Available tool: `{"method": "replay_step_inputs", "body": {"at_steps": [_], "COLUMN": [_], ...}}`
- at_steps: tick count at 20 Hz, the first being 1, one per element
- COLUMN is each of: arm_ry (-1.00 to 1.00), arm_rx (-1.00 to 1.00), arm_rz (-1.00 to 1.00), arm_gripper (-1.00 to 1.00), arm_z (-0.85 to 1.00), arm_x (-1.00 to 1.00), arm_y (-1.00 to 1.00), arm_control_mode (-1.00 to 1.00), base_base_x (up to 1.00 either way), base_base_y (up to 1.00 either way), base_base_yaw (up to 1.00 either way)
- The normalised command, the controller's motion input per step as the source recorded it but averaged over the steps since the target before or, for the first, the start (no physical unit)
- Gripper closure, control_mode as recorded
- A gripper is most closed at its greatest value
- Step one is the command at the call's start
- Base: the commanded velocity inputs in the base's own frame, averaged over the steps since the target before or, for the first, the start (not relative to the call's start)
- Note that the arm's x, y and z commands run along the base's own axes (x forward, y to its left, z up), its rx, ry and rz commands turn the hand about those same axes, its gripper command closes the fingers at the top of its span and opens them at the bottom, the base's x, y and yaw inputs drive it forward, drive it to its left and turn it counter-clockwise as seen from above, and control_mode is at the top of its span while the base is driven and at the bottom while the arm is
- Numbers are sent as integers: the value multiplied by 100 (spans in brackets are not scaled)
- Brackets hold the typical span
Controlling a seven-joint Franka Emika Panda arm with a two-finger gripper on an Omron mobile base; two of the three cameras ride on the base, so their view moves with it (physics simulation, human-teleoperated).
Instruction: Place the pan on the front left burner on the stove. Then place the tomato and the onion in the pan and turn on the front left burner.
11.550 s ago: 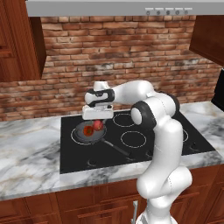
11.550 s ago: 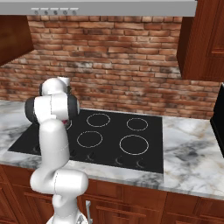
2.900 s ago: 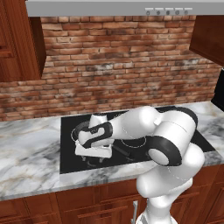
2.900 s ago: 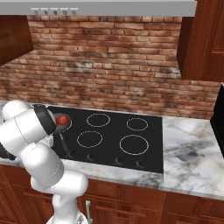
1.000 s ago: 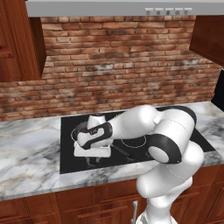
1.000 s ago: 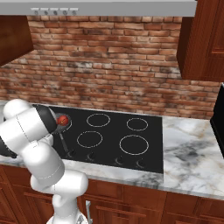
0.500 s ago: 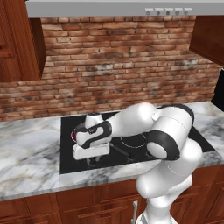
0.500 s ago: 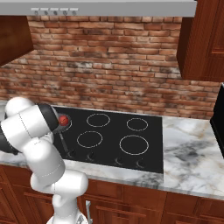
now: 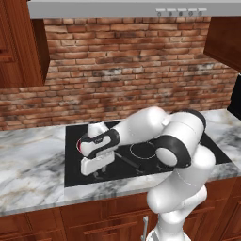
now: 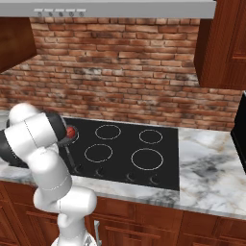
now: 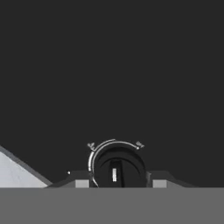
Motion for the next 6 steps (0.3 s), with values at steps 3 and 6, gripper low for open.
{"method": "replay_step_inputs", "body": {"at_steps": [3, 6], "arm_ry": [3, 4], "arm_rx": [1, 1], "arm_rz": [38, 38], "arm_gripper": [100, 100], "arm_z": [0, 0], "arm_x": [0, 0], "arm_y": [-1, -1], "arm_control_mode": [-100, -100], "base_base_x": [0, 0], "base_base_y": [0, 0], "base_base_yaw": [0, 0]}}
